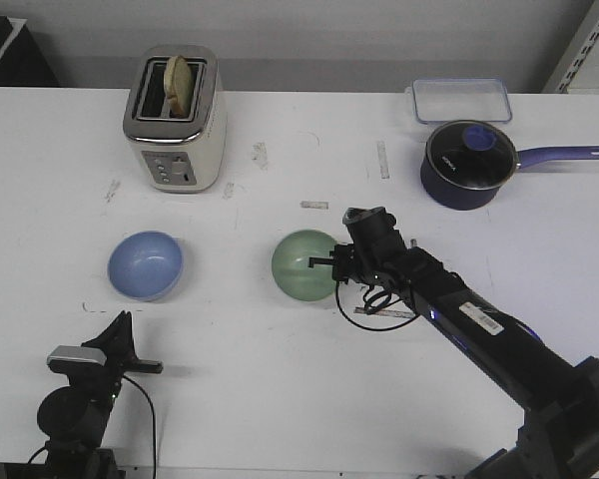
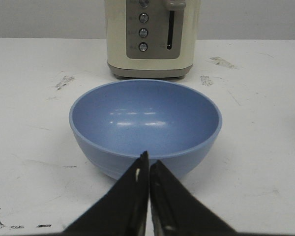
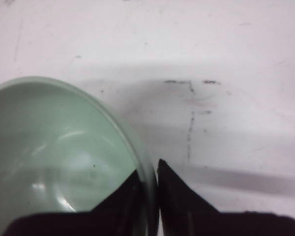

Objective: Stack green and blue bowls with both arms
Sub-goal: 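Grip the green bowl rim and drag it toward the table center, then release the green bowl and retract the right arm to rest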

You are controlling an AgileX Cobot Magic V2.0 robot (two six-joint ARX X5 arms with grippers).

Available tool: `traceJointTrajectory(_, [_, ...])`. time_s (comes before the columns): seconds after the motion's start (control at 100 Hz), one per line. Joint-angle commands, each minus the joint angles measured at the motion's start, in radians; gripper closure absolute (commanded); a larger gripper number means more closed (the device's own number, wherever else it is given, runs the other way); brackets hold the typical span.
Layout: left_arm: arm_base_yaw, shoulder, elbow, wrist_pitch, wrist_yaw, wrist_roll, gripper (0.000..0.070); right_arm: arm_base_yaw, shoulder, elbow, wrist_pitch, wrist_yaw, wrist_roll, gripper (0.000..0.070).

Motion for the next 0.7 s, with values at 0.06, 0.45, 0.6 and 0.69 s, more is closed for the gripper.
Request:
traceJointTrajectory(0.06, [0.001,-0.002,-0.021,0.01,-0.003,0.007,0.0699,0.01,0.027,0.01,0.005,0.027,0.033,0.0699])
traceJointTrajectory(0.45, [0.001,-0.002,-0.021,0.01,-0.003,0.007,0.0699,0.023,0.066,0.01,-0.008,0.036,0.032,0.0695])
traceJointTrajectory(0.6, [0.001,-0.002,-0.021,0.01,-0.003,0.007,0.0699,0.028,0.065,0.01,-0.003,0.035,0.032,0.0626])
traceJointTrajectory(0.69, [0.001,-0.002,-0.021,0.01,-0.003,0.007,0.0699,0.023,0.059,0.01,-0.006,0.035,0.032,0.0473])
